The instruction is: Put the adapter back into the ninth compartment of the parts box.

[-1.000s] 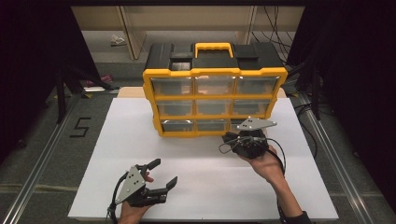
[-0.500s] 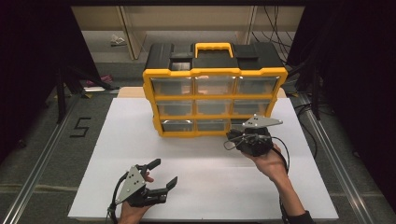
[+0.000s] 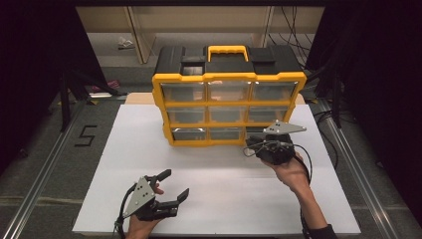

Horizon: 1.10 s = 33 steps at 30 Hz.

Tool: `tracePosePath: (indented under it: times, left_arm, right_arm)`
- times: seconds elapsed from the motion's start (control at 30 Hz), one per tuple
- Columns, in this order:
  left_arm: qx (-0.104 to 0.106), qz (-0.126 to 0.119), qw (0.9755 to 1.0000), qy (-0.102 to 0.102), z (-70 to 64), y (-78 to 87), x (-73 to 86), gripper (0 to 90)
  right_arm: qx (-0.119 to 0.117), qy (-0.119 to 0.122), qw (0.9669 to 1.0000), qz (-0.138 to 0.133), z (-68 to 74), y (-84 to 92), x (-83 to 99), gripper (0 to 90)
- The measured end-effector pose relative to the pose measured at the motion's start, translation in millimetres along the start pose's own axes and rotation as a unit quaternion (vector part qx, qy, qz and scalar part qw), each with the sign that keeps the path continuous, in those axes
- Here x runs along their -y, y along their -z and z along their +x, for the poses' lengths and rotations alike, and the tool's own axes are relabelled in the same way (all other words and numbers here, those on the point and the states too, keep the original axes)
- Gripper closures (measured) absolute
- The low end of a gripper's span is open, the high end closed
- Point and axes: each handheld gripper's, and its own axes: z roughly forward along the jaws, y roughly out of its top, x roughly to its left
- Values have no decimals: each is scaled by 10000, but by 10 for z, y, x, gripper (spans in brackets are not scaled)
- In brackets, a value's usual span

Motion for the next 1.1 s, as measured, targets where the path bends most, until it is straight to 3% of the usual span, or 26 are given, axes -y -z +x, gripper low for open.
tracePosePath:
  times: [0.37, 1.1]
  left_arm:
    - [3, 2, 10000, 9, 0, -4, 1, 187]
    - [5, 9, 10000, 6, 0, -7, 0, 187]
  right_arm:
    - [188, -170, 9997, -26, -144, 4, 48, 764]
    - [344, -315, 9989, 27, -253, -35, 105, 764]
